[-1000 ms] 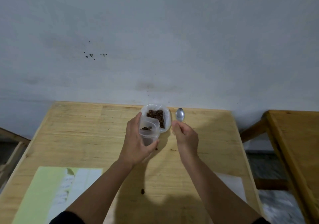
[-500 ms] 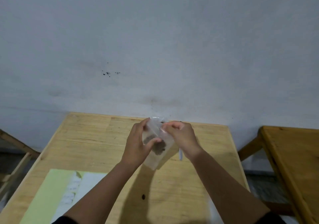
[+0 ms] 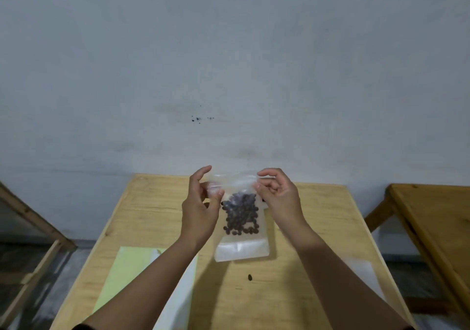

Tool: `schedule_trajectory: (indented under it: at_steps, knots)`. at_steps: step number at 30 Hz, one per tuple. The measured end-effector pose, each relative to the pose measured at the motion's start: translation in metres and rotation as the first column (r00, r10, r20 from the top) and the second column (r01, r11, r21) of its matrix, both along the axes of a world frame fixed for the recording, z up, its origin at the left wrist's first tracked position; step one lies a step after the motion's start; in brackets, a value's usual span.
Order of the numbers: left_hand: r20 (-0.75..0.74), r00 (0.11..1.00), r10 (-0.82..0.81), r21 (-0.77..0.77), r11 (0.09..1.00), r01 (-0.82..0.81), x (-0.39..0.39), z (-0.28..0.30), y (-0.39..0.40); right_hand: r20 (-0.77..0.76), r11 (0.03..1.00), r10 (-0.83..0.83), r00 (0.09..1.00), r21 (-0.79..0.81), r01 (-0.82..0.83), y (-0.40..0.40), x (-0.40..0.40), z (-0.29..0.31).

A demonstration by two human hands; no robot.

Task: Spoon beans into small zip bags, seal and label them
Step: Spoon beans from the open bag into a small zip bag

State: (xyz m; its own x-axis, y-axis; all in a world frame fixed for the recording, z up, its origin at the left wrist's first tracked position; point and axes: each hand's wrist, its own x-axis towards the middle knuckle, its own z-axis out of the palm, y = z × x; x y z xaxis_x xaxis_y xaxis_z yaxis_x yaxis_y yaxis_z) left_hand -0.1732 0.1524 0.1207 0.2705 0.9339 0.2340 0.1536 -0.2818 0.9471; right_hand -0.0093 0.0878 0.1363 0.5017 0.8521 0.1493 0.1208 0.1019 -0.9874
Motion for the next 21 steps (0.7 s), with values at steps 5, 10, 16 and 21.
schedule_trajectory:
  at_steps: [5, 10, 16, 21]
  knots:
    - [-0.018, 0.991, -0.129, -0.014, 0.992, 0.129, -0.031, 0.01, 0.001, 0.013, 0.996, 0.081, 0.997, -0.026, -0.081, -0.007, -0.019, 0.008]
    - [0.019, 0.992, -0.122, -0.08, 0.989, 0.123, -0.046, 0.015, -0.001, 0.001, 0.999, 0.041, 0.999, -0.029, -0.041, -0.012, -0.035, 0.009]
    - [0.017, 0.997, -0.077, -0.075, 0.994, 0.079, -0.058, 0.016, -0.006, 0.047, 0.999, 0.011, 0.999, -0.031, -0.01, -0.016, -0.057, 0.012]
    - [0.001, 0.985, -0.172, -0.083, 0.982, 0.172, -0.064, 0.014, -0.01, 0.119, 0.992, 0.075, 0.99, -0.108, -0.062, -0.016, -0.073, 0.008]
